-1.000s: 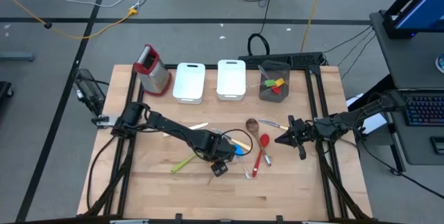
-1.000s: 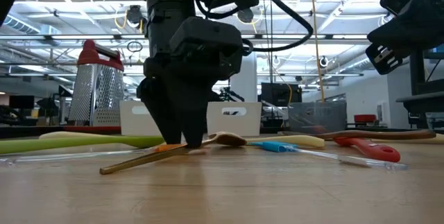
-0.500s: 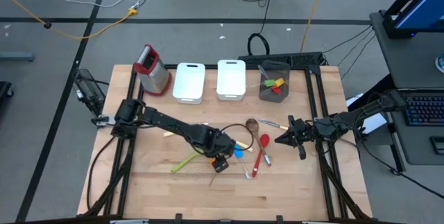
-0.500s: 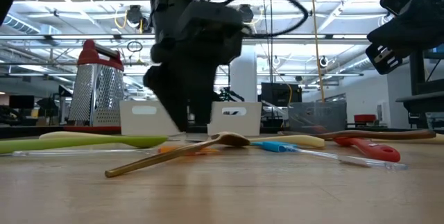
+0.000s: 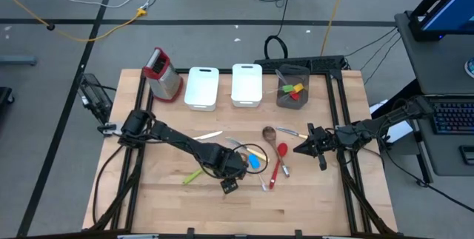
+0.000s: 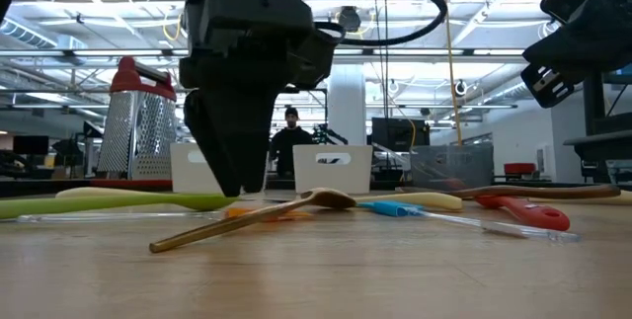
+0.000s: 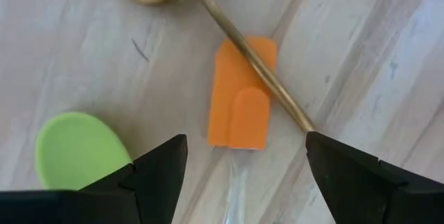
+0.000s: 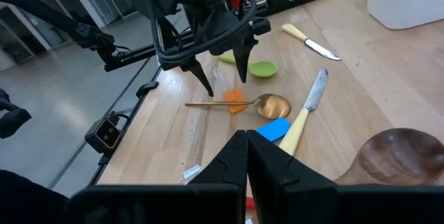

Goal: Pick & Place Kitchen Items
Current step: Put the orange spatula into the black bin

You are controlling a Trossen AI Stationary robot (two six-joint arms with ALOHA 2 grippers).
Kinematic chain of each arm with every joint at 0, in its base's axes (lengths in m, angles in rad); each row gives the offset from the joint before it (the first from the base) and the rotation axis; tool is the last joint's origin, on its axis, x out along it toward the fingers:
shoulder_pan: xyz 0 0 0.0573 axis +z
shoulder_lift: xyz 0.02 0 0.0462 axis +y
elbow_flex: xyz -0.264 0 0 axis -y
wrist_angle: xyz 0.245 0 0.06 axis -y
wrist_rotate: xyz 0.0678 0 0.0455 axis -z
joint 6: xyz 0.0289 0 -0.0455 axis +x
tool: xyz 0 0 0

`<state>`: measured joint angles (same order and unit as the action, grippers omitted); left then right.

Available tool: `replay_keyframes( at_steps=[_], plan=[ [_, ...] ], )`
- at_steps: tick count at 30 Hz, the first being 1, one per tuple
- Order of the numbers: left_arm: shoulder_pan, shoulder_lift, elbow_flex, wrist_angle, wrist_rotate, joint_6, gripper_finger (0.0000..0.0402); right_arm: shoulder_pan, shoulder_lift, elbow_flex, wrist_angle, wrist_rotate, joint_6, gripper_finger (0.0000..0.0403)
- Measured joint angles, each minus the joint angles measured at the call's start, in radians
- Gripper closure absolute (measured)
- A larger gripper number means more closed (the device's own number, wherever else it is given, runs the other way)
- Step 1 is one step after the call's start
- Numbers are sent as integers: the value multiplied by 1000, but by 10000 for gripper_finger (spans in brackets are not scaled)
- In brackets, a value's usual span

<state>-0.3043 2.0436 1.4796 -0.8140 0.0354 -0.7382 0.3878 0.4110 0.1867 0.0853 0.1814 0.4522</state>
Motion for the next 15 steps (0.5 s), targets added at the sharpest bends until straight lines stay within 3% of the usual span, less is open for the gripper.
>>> replay_keyframes(
  at_steps=[15],
  plan=[
    [0, 0, -12, 18, -37, 55, 135, 0, 0, 0, 0, 0, 6, 403]
  ],
)
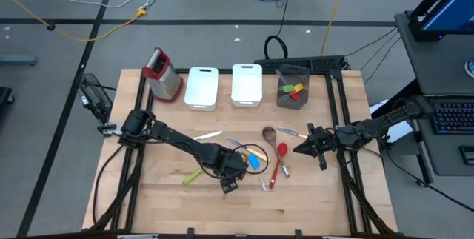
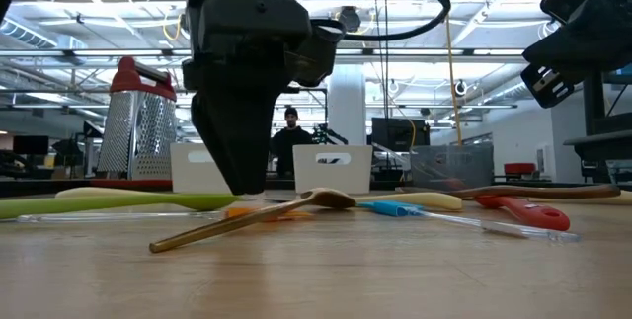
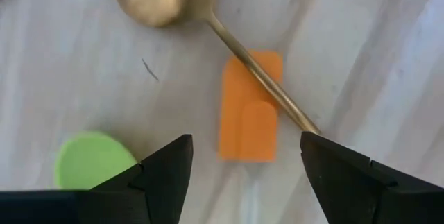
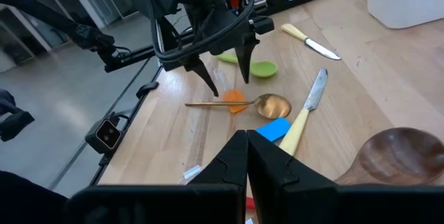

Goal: Pick & Place Kitchen Items
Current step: Put the orange spatula into the black bin

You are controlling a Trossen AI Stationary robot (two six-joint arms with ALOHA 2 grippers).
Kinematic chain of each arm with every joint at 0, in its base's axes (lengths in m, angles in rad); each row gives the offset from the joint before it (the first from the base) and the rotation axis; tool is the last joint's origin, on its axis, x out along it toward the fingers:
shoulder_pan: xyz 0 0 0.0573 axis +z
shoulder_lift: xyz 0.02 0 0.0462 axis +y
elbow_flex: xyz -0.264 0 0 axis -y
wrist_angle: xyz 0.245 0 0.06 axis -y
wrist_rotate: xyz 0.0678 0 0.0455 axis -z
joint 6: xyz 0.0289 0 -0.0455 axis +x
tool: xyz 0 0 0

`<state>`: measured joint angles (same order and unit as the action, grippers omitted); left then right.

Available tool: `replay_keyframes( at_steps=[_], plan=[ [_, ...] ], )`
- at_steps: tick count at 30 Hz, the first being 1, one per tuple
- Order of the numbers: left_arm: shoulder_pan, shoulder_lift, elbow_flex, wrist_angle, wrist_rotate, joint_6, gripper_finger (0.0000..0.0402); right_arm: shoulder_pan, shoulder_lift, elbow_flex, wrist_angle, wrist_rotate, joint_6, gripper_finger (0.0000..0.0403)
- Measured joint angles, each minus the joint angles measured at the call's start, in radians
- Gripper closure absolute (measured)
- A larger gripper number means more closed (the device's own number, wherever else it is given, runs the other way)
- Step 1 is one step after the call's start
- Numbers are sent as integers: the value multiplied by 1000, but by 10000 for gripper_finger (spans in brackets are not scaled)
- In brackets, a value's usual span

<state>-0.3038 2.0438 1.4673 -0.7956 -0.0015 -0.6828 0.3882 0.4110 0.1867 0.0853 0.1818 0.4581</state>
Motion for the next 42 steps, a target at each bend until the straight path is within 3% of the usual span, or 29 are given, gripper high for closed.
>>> replay_keyframes(
  at_steps=[8, 17, 20, 27, 32, 42],
  plan=[
    [-2, -8, -116, 153, 1, -19, 135, 0, 0, 0, 1, 0, 9, 403],
    [-6, -5, -144, 181, -34, -41, 145, 0, 0, 0, 0, 3, 10, 403],
    [-5, -5, -146, 185, -39, -41, 180, 0, 0, 0, 1, 5, 10, 403],
    [-4, -4, -146, 186, -48, -45, 314, 0, 0, 0, 1, 5, 10, 403],
    [9, -5, -146, 181, -25, -57, 384, 0, 0, 0, 0, 5, 10, 403],
    [13, -6, -147, 181, -7, -67, 398, 0, 0, 0, 1, 2, 11, 403]
  ],
)
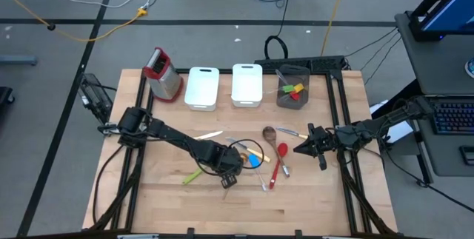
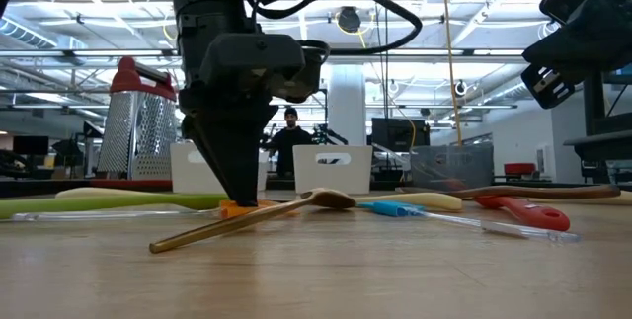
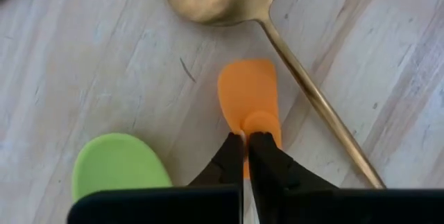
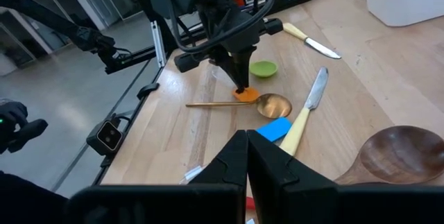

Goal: Pick & Place Kitchen Items
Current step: Put the orange spatula into the black bin

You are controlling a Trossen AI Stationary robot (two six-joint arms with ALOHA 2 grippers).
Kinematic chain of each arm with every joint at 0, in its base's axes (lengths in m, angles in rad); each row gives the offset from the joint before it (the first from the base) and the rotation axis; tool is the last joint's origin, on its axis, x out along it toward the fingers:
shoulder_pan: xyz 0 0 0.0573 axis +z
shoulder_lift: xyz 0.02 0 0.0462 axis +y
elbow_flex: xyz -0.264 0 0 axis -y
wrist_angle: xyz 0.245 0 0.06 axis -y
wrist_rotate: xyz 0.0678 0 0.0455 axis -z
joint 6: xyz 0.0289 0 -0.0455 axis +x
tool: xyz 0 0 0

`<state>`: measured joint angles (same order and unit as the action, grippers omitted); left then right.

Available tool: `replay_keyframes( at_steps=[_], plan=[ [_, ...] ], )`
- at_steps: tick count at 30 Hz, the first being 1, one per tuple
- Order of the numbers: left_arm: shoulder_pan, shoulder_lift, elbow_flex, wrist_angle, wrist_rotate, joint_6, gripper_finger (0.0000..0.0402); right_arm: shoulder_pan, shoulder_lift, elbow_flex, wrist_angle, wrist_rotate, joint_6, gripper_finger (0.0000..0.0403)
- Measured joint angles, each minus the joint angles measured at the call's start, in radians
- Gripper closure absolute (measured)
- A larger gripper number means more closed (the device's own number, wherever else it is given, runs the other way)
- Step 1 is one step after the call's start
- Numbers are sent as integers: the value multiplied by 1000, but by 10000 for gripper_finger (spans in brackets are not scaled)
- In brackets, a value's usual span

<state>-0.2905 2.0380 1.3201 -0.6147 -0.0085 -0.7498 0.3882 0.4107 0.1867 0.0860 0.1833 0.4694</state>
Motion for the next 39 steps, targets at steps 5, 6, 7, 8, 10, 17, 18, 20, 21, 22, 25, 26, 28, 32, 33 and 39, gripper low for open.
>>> replay_keyframes(
  at_steps=[5, 6, 7, 8, 10, 17, 18, 20, 21, 22, 25, 26, 28, 32, 33, 39],
  plan=[
    [0, 0, 0, -5, 0, -20, 400, 0, 0, 0, 0, 0, 0, 403],
    [1, 0, 1, -9, 1, -23, 400, 0, 0, 0, 0, 0, 0, 403],
    [5, -4, 1, -14, 6, -25, 400, 0, 0, 0, 0, 0, -1, 403],
    [7, -11, 0, -21, 15, -30, 401, 0, 0, 0, 0, 0, -1, 403],
    [12, -22, -1, -25, 22, -37, 401, 0, 0, 0, 0, 0, -1, 403],
    [31, -51, -4, -23, 18, -34, 401, 0, 0, 0, 0, 0, -2, 403],
    [31, -51, -5, -24, 19, -34, 401, 0, 0, 0, 0, -1, -2, 403],
    [30, -51, -5, -24, 15, -34, 401, 0, 0, 0, 0, 0, -1, 403],
    [30, -52, -5, -24, 14, -35, 401, 0, 0, 0, 0, -1, -1, 403],
    [31, -52, -5, -24, 12, -35, 401, 0, 0, 0, 0, -1, -2, 403],
    [26, -53, -5, -22, -2, -15, 401, 0, 0, 0, 0, -1, -4, 403],
    [24, -53, -5, -20, -2, -7, 400, 0, 0, 0, 0, -1, -7, 403],
    [21, -44, -3, -11, 7, 4, 392, 0, 0, 0, 0, -1, -9, 403],
    [13, -32, 0, -28, -25, -12, 362, 0, 0, 0, 0, 0, -10, 403],
    [13, -32, 1, -43, -36, -20, 354, 0, 0, 0, 0, -1, -10, 403],
    [22, -30, 1, -92, -64, -39, 323, 0, 0, 0, -1, 1, -19, 403]
  ],
)
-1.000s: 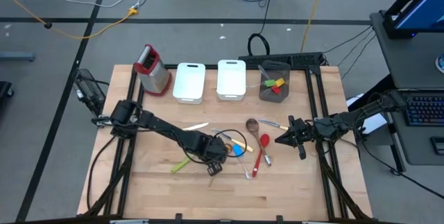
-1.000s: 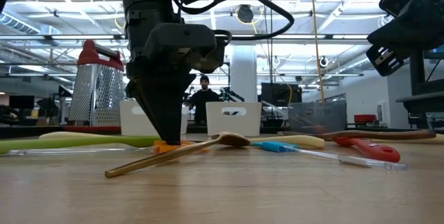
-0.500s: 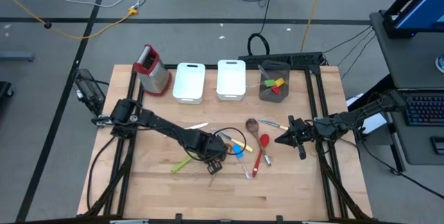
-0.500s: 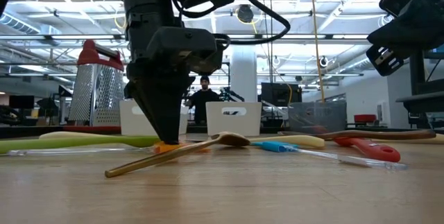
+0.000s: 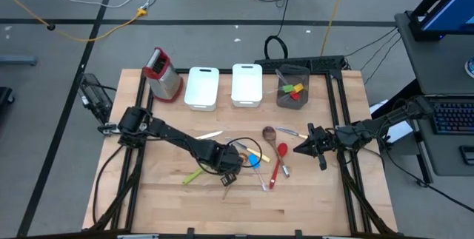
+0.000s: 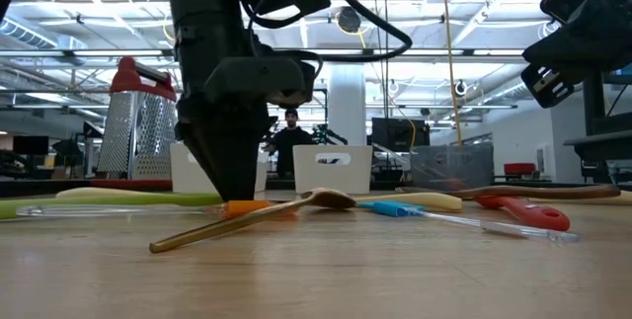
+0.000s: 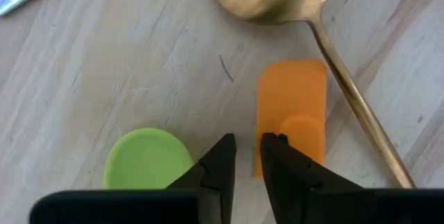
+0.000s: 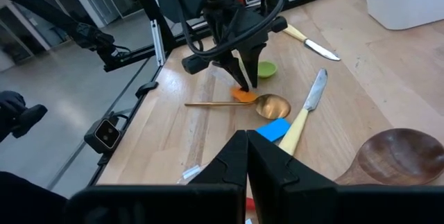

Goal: Pick & Place Kitchen Items
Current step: Put the orange spatula into the black bin

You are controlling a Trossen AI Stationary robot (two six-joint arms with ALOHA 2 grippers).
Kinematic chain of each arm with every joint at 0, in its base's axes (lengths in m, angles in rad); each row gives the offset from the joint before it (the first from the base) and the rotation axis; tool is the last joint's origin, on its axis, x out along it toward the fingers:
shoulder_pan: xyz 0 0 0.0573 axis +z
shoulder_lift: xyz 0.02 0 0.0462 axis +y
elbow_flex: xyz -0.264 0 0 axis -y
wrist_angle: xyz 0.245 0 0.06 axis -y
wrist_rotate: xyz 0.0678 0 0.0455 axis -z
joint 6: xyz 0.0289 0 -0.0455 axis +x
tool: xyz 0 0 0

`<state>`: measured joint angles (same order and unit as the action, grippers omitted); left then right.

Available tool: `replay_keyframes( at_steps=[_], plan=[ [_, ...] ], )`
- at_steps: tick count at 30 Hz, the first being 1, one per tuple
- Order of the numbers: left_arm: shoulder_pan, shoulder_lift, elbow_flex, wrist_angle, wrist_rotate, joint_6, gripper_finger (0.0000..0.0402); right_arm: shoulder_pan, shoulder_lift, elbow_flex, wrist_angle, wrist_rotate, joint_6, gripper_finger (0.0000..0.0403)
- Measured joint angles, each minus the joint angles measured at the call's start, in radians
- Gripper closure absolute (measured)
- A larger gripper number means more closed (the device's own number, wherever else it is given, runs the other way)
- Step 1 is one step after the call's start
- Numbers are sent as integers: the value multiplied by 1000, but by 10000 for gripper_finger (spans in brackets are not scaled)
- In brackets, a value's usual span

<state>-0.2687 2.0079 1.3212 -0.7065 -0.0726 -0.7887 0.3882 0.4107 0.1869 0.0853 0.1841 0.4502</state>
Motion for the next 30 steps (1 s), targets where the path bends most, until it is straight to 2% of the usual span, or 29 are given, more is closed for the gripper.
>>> replay_keyframes(
  at_steps=[9, 18, 27, 30],
  plan=[
    [15, -12, -2, 1, 18, -6, 321, 0, 0, 0, -4, 2, -2, 403],
    [26, -76, -4, -6, -9, -9, 321, 0, 2, 0, -16, 2, -3, 403],
    [1, -100, -3, 66, 70, -45, 319, -3, 2, 0, -15, 3, -17, 403],
    [-12, -100, -3, 72, 76, -60, 305, -3, 2, 0, -15, 3, -20, 403]
  ],
)
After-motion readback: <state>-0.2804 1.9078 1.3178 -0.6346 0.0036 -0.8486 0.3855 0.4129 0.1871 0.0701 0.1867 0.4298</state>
